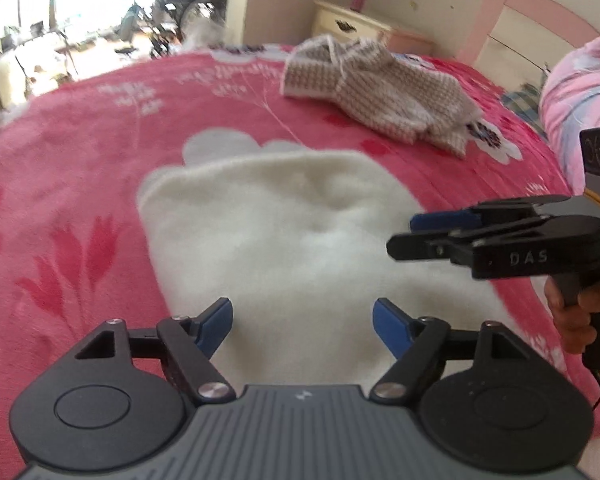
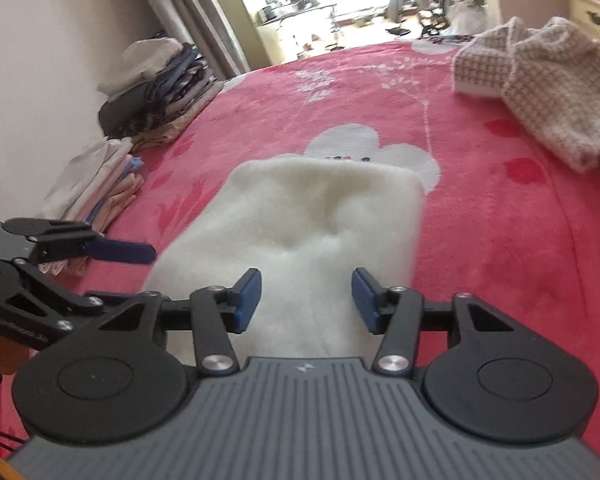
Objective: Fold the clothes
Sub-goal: 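Lift both tools away from the folded sweater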
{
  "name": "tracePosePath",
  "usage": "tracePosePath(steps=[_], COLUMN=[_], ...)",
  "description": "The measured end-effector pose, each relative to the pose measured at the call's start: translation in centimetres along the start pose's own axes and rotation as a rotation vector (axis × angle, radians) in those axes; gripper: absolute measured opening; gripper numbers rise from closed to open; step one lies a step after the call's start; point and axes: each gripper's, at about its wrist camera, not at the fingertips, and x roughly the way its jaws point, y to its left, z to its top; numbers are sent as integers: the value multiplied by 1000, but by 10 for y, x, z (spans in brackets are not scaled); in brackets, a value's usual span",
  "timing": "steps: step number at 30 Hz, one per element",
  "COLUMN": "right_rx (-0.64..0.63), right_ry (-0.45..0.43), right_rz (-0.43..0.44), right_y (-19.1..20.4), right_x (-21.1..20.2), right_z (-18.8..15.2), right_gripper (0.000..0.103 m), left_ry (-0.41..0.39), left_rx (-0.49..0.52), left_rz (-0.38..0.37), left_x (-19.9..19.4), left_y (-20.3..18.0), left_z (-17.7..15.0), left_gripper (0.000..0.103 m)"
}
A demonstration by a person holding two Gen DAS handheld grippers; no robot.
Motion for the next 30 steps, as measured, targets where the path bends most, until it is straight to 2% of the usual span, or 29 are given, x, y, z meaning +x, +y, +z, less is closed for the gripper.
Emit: tracePosePath(steps=[4, 6, 9, 12, 14, 16, 19, 24, 28, 30], right_rx=[26, 34, 42, 32, 32, 45, 23, -50, 39, 49], right_ry=[-21, -42, -65, -74, -87, -108, -84, -77, 10, -3], right_rz=[-57, -85, -140, -202, -237, -257, -304, -475, -572, -610], right_y=[9, 14, 20, 27, 32, 36, 49, 76, 88, 104], right_x=[-2, -4, -5, -7, -10, -12, -8, -5, -18, -39], right_z=[-1, -1, 0, 1, 1, -2, -5, -12, -5, 4], right_gripper=[54, 59, 67, 71, 79, 79, 82, 82, 82, 82], left_ry=[11, 41, 75, 65, 49, 25, 9, 11, 17, 30], left_rx=[61, 92, 50, 19, 3, -20, -23, 30, 5, -34], left_rz=[-74, -103, -130, -144, -149, -152, -161, -182, -230, -245], left_x=[-2, -2, -2, -2, -3, -4, -6, -6, -8, -9], left_y=[11, 13, 21, 26, 29, 33, 34, 34, 43, 48], left_z=[-5, -3, -4, -5, -8, -11, -14, -16, -15, -16], left_gripper=[85, 86, 86, 86, 86, 86, 87, 88, 88, 88])
